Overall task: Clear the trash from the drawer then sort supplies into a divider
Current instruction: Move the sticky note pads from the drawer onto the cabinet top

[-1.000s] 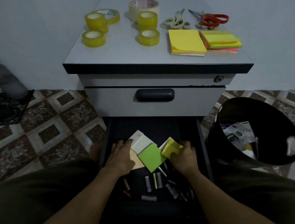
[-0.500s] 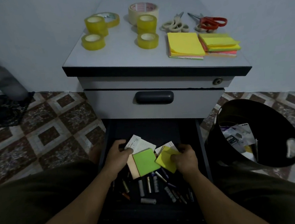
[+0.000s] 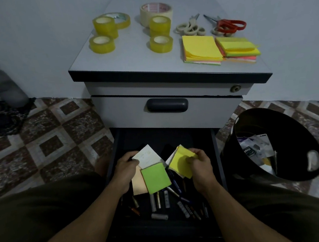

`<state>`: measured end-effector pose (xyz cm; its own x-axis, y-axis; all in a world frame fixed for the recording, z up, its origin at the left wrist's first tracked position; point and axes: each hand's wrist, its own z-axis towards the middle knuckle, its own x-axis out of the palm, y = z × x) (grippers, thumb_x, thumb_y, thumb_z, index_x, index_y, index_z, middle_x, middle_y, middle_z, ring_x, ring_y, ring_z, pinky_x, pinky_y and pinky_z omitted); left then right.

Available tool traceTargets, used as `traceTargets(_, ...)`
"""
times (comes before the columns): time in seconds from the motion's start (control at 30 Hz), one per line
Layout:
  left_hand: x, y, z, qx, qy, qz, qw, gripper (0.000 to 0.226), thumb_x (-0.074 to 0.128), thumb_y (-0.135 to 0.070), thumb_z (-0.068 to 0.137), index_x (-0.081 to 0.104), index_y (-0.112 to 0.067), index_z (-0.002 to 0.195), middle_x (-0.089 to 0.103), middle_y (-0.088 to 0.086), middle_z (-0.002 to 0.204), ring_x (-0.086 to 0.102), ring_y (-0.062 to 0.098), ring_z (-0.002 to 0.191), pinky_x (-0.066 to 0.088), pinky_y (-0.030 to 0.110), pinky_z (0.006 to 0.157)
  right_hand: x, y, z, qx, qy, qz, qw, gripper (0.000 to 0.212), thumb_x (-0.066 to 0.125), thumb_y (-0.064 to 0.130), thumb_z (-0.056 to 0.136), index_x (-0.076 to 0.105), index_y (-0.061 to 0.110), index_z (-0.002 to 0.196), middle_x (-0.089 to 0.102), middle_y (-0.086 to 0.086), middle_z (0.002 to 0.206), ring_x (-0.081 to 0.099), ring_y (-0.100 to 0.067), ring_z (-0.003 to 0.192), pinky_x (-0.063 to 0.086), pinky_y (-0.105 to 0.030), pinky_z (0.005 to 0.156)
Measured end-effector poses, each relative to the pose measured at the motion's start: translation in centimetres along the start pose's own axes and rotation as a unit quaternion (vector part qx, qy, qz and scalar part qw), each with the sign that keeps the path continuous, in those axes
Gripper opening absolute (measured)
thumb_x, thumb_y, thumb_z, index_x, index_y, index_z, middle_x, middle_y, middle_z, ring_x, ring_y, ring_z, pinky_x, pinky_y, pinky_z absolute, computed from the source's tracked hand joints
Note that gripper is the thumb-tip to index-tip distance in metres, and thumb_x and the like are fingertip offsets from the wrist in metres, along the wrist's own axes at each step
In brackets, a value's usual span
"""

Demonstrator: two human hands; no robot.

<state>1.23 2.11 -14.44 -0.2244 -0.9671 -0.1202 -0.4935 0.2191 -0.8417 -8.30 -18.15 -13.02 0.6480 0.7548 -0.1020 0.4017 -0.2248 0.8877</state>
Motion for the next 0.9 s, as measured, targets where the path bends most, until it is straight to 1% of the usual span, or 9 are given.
traceTargets(0.1,0.0,0.1,-0.2,-0.017,0.027,-0.018,0.999,0.037,0.047,0.006,0.094,0.067,-0.020,0.112,0.069,0.007,0.103,0.064,0.027,0.092,0.050,0.037,0.081,0.8,-1.0,-0.6,0.009,0.092,-0.078,0.993,0.033,0.050,-0.003,0.086,0.063,0.023,0.102,0.063,-0.010,0.106,0.059,-0.026,0.094,0.053,-0.041,0.079)
traceTargets(0.2,0.0,0.3,-0.2,-0.026,0.035,-0.030,0.999,0.041,0.046,0.007,0.094,0.066,-0.021,0.116,0.069,0.011,0.109,0.065,0.028,0.092,0.051,0.036,0.078,0.8,-2.0,-1.2,0.009,0.116,-0.134,0.984,0.035,0.061,0.009,0.084,0.055,0.027,0.114,0.060,-0.003,0.110,0.060,-0.024,0.102,0.054,-0.047,0.091)
traceTargets(0.3,-0.1,0.1,-0.3,-0.029,0.040,-0.037,0.998,0.043,0.044,0.007,0.094,0.066,-0.024,0.116,0.069,0.015,0.109,0.064,0.028,0.085,0.051,0.034,0.067,1.1,-1.8,-1.8,-0.011,0.153,-0.177,0.972,0.032,0.063,0.014,0.083,0.059,0.026,0.113,0.064,-0.006,0.110,0.062,-0.023,0.101,0.056,-0.045,0.088)
traceTargets(0.43,-0.3,-0.2,-0.8,-0.049,0.064,-0.052,0.995,0.048,0.039,0.009,0.093,0.063,-0.026,0.115,0.067,0.016,0.106,0.063,0.032,0.084,0.052,0.039,0.065,1.2,-1.4,-2.7,-0.061,0.182,-0.238,0.952,0.026,0.060,0.012,0.090,0.057,0.024,0.113,0.064,-0.001,0.105,0.061,-0.014,0.092,0.053,-0.026,0.073)
traceTargets(0.53,-0.2,0.3,-1.0,-0.033,0.051,-0.055,0.997,0.047,0.038,0.011,0.091,0.061,-0.027,0.108,0.065,0.020,0.107,0.062,0.034,0.083,0.049,0.039,0.063,1.5,-1.4,-3.3,-0.095,0.206,-0.293,0.929,0.034,0.057,0.014,0.091,0.053,0.024,0.124,0.063,-0.002,0.110,0.062,-0.016,0.095,0.053,-0.029,0.076)
traceTargets(0.67,-0.1,1.2,-1.2,-0.007,0.028,-0.061,0.998,0.040,0.045,0.009,0.091,0.065,-0.025,0.094,0.064,0.024,0.110,0.061,0.034,0.083,0.047,0.043,0.070,2.1,-1.6,-4.5,-0.116,0.219,-0.346,0.905,0.040,0.051,0.025,0.087,0.044,0.039,0.124,0.063,-0.005,0.110,0.059,-0.025,0.103,0.053,-0.035,0.085)
traceTargets(0.73,-0.1,1.2,-1.6,0.000,0.028,-0.052,0.998,0.038,0.052,0.010,0.089,0.068,-0.025,0.092,0.065,0.023,0.110,0.063,0.034,0.085,0.050,0.044,0.072,2.3,-2.0,-5.0,-0.131,0.214,-0.341,0.906,0.038,0.051,0.029,0.083,0.044,0.043,0.118,0.063,0.000,0.108,0.058,-0.022,0.102,0.051,-0.037,0.087)
traceTargets(0.87,0.1,0.6,-2.3,0.013,0.022,0.051,0.998,0.038,0.050,0.007,0.087,0.068,-0.025,0.096,0.065,0.011,0.094,0.059,0.026,0.074,0.044,0.032,0.060,2.1,-1.7,-5.4,-0.122,0.211,-0.219,0.945,0.034,0.055,0.006,0.093,0.050,0.031,0.115,0.062,0.006,0.105,0.059,-0.006,0.089,0.050,-0.015,0.070)
traceTargets(0.9,0.1,0.5,-2.4,0.016,0.019,0.069,0.997,0.037,0.050,0.005,0.088,0.068,-0.026,0.095,0.063,0.008,0.090,0.056,0.023,0.071,0.041,0.029,0.058,2.0,-1.6,-5.3,-0.115,0.213,-0.196,0.950,0.033,0.054,0.003,0.094,0.051,0.028,0.115,0.062,0.006,0.104,0.058,-0.004,0.086,0.050,-0.014,0.068)
